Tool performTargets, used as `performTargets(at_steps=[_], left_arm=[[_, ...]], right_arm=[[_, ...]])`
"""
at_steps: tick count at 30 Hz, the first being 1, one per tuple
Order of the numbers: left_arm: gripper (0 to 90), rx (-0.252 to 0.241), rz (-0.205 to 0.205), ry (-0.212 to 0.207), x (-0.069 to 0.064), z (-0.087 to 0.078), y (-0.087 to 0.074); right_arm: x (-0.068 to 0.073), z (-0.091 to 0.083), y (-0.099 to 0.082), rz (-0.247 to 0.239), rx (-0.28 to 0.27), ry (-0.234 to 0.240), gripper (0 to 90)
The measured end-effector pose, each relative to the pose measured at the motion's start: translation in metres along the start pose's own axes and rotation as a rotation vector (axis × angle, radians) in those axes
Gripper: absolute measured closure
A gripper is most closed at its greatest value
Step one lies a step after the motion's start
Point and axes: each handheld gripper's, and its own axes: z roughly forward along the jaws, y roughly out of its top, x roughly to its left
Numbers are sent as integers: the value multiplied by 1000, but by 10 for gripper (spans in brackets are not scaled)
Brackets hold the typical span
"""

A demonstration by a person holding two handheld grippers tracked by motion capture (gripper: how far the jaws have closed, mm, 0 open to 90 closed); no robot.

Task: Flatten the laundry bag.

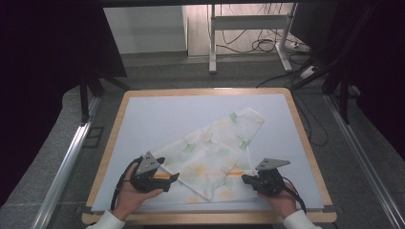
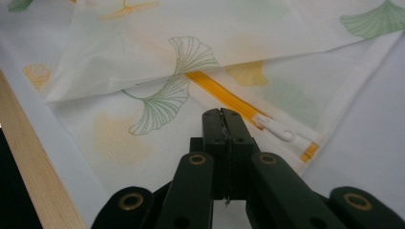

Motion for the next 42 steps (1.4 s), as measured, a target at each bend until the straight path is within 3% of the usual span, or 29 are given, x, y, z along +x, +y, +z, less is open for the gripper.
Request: performTargets(at_steps=[6,11,20,39,42], left_arm=[[229,19,31,-25,-11,11,7],[230,37,80,-47,-27,23,13],[229,59,87,-86,-39,35,19],[278,115,136,-149,-70,63,27],[273,133,160,-138,-76,67,24]], right_arm=[[4,8,3,-12,17,15,893],[7,11,4,-26,26,21,893],[8,18,2,-43,66,20,894],[5,17,1,-28,59,42,894],[6,17,1,-34,60,38,894]])
